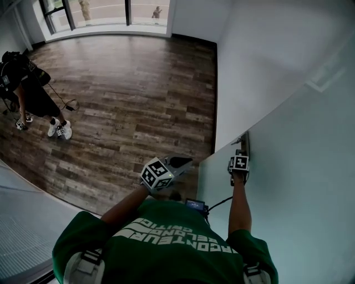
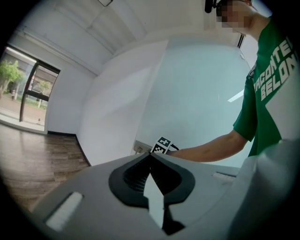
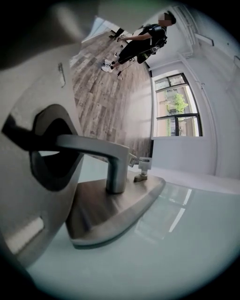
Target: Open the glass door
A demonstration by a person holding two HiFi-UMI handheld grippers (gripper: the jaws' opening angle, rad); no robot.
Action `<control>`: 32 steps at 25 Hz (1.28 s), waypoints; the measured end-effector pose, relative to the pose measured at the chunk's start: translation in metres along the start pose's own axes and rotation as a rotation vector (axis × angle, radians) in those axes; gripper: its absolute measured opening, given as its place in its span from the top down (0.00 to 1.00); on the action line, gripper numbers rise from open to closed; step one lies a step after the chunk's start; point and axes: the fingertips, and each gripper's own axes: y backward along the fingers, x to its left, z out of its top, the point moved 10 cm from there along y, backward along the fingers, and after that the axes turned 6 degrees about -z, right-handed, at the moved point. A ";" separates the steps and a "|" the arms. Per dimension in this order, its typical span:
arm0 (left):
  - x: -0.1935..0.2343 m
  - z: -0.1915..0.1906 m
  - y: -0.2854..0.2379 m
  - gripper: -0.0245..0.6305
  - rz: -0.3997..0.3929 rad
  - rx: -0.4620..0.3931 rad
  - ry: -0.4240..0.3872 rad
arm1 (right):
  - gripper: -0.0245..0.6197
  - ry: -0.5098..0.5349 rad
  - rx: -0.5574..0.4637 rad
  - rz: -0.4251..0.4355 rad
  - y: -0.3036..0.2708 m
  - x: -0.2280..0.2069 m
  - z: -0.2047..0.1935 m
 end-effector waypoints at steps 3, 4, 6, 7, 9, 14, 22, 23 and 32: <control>-0.002 0.003 0.004 0.94 0.010 -0.004 0.002 | 0.96 -0.003 0.026 0.015 0.004 -0.005 0.003; -0.002 0.004 0.006 0.94 0.015 -0.005 0.002 | 0.95 -0.004 0.033 0.016 0.006 -0.005 0.004; -0.001 0.003 0.013 0.94 0.023 -0.008 0.003 | 0.94 -0.009 0.045 0.006 0.010 -0.003 0.003; -0.001 0.002 0.016 0.94 0.027 -0.009 0.004 | 0.93 -0.010 0.048 -0.004 0.011 -0.003 0.003; 0.000 0.003 0.018 0.94 0.039 -0.011 0.005 | 0.90 -0.006 0.049 -0.024 0.014 -0.005 0.007; 0.002 0.003 0.030 0.94 0.063 -0.023 0.007 | 0.81 0.012 0.039 -0.072 0.032 -0.007 0.018; 0.005 -0.006 0.066 0.94 0.121 -0.053 0.008 | 0.76 0.147 -0.175 -0.191 0.092 0.020 0.042; 0.005 -0.005 0.071 0.94 0.131 -0.057 0.009 | 0.76 0.149 -0.220 -0.192 0.102 0.024 0.048; 0.014 -0.010 0.116 0.94 0.250 -0.090 0.033 | 0.94 0.160 -0.530 0.004 0.138 0.095 0.093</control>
